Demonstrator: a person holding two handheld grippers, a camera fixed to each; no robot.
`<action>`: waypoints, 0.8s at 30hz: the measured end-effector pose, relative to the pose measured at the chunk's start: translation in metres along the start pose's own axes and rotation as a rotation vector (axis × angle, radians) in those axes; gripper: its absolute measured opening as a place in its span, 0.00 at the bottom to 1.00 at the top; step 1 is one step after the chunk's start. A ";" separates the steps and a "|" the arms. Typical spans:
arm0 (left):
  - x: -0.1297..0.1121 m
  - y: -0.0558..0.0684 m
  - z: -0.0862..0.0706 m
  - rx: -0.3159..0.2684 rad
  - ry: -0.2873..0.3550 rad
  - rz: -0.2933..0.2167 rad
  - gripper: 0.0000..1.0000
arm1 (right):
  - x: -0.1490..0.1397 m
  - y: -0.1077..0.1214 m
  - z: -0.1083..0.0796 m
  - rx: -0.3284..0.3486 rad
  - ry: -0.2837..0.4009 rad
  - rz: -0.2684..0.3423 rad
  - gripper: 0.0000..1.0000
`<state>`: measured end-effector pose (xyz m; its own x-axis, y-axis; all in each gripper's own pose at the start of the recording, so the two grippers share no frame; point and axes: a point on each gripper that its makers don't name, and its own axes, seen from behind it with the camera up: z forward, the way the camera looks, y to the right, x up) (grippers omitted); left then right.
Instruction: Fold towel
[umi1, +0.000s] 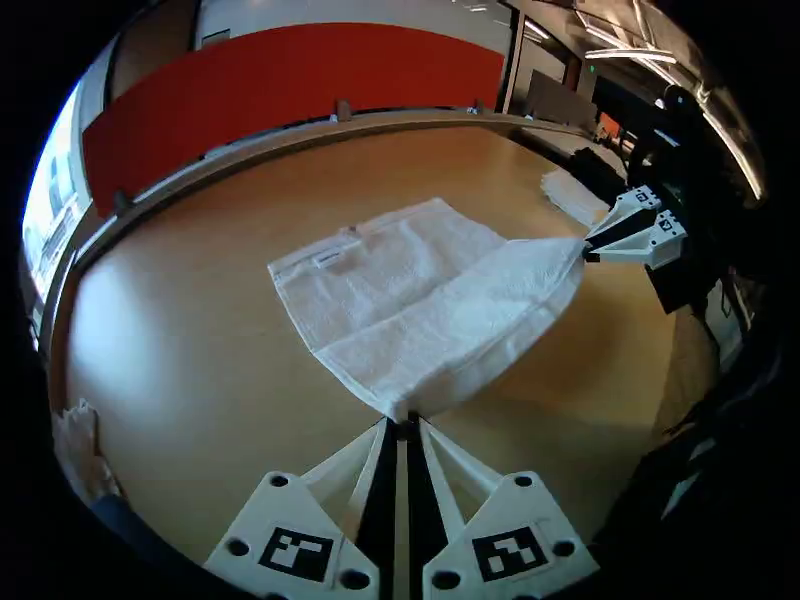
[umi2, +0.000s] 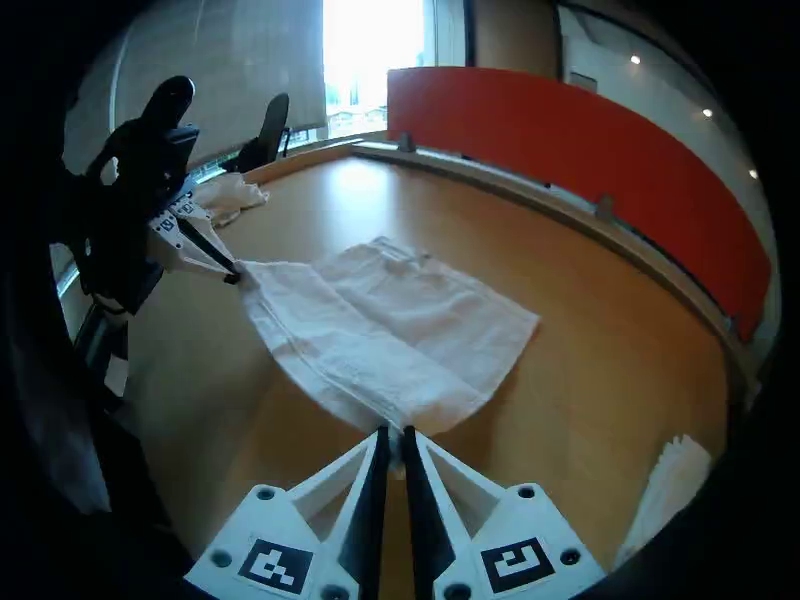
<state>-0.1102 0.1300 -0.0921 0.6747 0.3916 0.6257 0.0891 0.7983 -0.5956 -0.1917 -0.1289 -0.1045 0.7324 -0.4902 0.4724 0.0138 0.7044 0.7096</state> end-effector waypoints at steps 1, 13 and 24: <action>0.003 0.000 -0.003 0.001 0.005 -0.004 0.07 | 0.004 0.000 -0.003 -0.001 0.005 -0.002 0.11; 0.043 0.002 -0.039 0.001 0.062 -0.026 0.07 | 0.038 0.001 -0.035 -0.003 0.044 -0.020 0.11; 0.060 0.004 -0.062 -0.012 0.081 -0.041 0.06 | 0.059 -0.005 -0.059 0.004 0.072 -0.023 0.11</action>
<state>-0.0236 0.1285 -0.0882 0.7276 0.3200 0.6068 0.1258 0.8073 -0.5766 -0.1085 -0.1306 -0.1111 0.7792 -0.4679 0.4170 0.0284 0.6909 0.7223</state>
